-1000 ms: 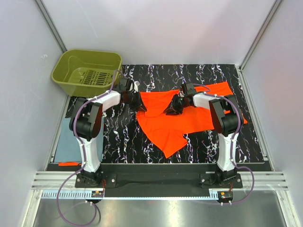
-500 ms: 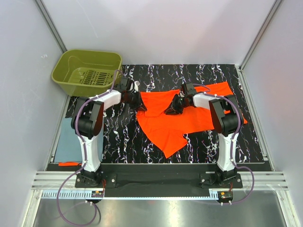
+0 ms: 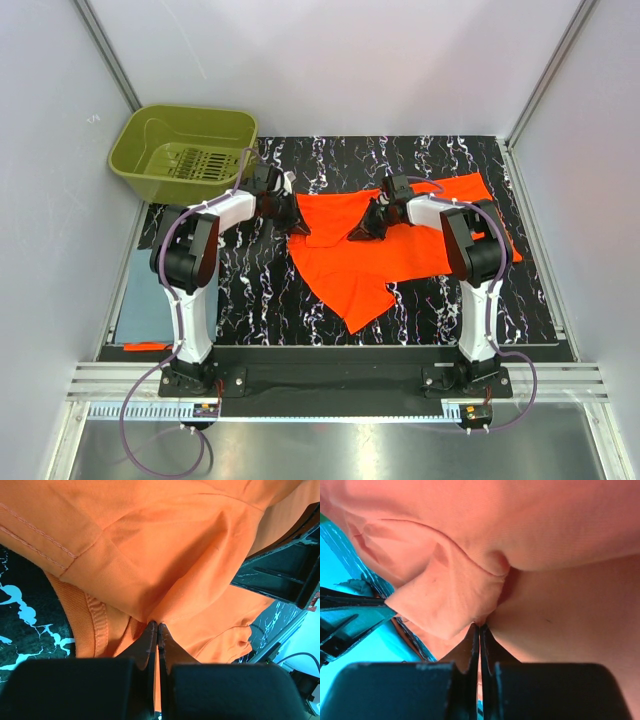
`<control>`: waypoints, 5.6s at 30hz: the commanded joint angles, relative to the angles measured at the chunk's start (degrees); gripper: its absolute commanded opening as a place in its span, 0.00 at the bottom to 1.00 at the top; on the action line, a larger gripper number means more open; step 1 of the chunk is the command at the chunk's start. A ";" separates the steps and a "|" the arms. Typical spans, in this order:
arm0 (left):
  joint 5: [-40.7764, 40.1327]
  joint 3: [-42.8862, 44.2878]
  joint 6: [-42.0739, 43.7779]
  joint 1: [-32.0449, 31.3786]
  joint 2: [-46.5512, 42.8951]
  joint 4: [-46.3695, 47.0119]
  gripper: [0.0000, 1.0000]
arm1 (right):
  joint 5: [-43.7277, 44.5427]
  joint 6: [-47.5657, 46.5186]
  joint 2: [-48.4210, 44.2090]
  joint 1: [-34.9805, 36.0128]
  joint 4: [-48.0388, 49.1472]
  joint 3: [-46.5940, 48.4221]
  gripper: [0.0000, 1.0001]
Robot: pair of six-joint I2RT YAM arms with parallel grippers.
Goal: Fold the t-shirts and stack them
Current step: Fold the tshirt
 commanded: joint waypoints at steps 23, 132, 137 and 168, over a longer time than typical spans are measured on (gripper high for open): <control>4.39 -7.48 -1.75 -0.39 -8.89 0.98 0.01 | -1.54 -9.60 -11.58 -0.20 -16.38 -0.24 0.00; -17.32 15.89 1.07 1.10 7.02 -2.10 0.45 | 16.75 -26.39 16.80 -38.69 -39.15 51.79 0.66; -16.70 16.16 0.97 1.19 7.46 -2.10 0.38 | 15.26 -25.16 17.15 -39.31 -38.53 51.87 0.59; -13.27 17.13 2.64 1.98 5.97 -2.36 0.00 | 16.04 -21.73 18.47 -39.84 -34.58 46.95 0.39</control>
